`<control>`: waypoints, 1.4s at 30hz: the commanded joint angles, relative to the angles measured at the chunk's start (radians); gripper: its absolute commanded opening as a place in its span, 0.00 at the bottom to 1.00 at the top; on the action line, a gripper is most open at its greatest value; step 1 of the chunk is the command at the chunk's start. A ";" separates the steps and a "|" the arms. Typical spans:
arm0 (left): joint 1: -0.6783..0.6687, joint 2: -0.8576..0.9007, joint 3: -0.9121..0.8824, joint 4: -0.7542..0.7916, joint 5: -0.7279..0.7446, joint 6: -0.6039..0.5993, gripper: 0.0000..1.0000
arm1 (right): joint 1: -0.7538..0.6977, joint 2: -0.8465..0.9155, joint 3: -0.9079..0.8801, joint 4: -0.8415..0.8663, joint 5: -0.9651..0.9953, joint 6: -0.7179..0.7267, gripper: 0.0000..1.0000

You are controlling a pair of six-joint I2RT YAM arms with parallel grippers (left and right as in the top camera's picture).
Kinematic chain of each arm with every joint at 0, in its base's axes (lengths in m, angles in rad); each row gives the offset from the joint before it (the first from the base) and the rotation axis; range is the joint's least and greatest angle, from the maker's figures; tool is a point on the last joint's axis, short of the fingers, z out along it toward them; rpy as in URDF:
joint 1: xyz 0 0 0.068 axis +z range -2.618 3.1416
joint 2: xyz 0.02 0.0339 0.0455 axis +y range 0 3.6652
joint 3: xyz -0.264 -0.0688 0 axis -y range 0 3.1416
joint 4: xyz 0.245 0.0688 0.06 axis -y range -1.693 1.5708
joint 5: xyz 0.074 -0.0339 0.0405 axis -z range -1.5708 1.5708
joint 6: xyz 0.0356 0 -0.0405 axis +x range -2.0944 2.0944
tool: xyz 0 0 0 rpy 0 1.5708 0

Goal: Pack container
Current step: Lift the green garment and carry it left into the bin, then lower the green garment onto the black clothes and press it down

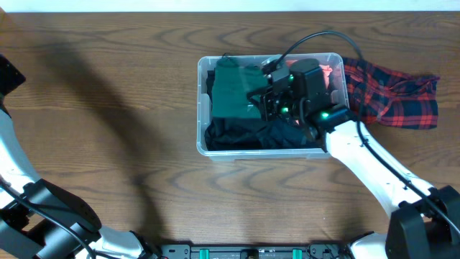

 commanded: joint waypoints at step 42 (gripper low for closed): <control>0.003 -0.003 0.008 0.000 -0.005 -0.012 0.98 | 0.018 -0.024 0.084 -0.035 0.358 -0.227 0.99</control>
